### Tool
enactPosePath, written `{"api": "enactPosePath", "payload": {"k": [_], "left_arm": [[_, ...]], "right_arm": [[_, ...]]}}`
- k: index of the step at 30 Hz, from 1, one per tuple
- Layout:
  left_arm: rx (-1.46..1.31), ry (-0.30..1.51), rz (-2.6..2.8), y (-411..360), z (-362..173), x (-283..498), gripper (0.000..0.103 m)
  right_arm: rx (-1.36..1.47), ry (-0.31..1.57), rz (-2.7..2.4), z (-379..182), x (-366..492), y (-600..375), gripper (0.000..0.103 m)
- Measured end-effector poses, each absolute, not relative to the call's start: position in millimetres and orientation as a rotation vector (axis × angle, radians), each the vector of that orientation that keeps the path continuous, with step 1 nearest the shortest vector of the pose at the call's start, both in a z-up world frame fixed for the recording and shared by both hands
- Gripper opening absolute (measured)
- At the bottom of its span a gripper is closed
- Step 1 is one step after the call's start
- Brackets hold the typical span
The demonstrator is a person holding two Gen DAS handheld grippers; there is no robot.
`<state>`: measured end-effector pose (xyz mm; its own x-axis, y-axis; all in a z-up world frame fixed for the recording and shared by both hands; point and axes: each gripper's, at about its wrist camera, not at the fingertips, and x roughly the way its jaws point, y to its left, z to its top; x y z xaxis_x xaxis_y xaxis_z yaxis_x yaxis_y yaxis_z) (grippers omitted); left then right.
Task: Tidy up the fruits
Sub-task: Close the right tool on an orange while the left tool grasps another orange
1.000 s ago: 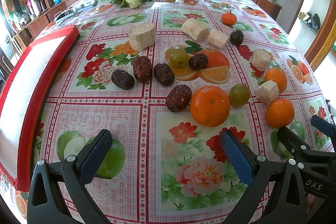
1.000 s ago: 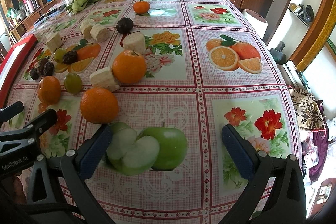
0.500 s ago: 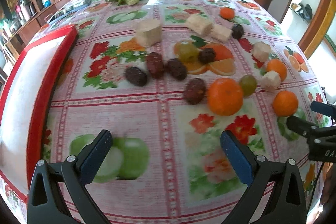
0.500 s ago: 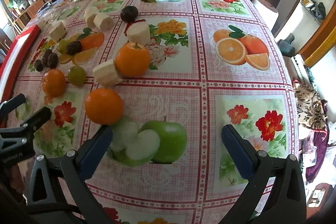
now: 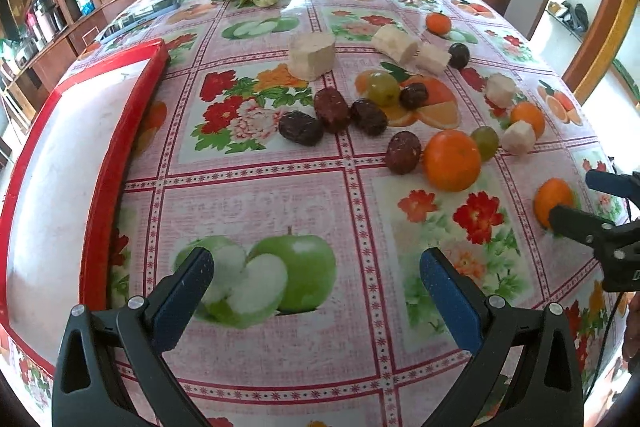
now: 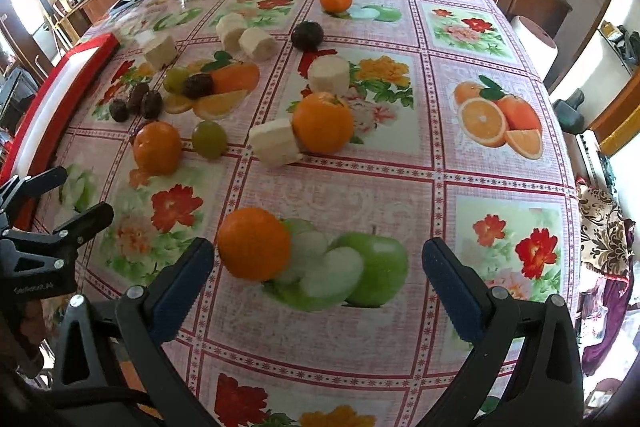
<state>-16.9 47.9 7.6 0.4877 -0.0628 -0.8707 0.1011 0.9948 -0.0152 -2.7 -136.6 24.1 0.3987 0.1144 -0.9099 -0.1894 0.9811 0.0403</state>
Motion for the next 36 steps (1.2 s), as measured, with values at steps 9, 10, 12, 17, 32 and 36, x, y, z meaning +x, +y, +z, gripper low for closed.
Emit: {"api": "enactPosePath", "payload": {"k": [9, 10, 12, 17, 32, 36], "left_arm": [[0.045, 1.055, -0.093, 47.4, 9.5, -18.8, 0.102], [0.049, 1.048, -0.09, 47.5, 10.2, -19.6, 0.102], [0.053, 1.04, -0.091, 47.7, 11.3, -21.0, 0.102], [0.049, 1.033, -0.094, 48.4, 12.9, -22.9, 0.102], [-0.07, 1.054, -0.306, 19.9, 19.3, -14.6, 0.059], [-0.138, 1.073, -0.33, 7.6, 15.7, -4.7, 0.058]], "right_arm": [[-0.119, 1.149, 0.21, 19.4, -0.5, -128.6, 0.103], [-0.117, 1.148, 0.213, 19.4, -0.3, -129.0, 0.1], [-0.1, 1.16, 0.228, 17.9, 1.4, -131.5, 0.091], [-0.104, 1.149, 0.253, 20.2, 2.3, -131.5, 0.069], [-0.117, 1.111, 0.286, 31.0, -12.3, -145.6, 0.037], [-0.117, 1.116, 0.292, 26.7, -16.2, -152.4, 0.037]]}}
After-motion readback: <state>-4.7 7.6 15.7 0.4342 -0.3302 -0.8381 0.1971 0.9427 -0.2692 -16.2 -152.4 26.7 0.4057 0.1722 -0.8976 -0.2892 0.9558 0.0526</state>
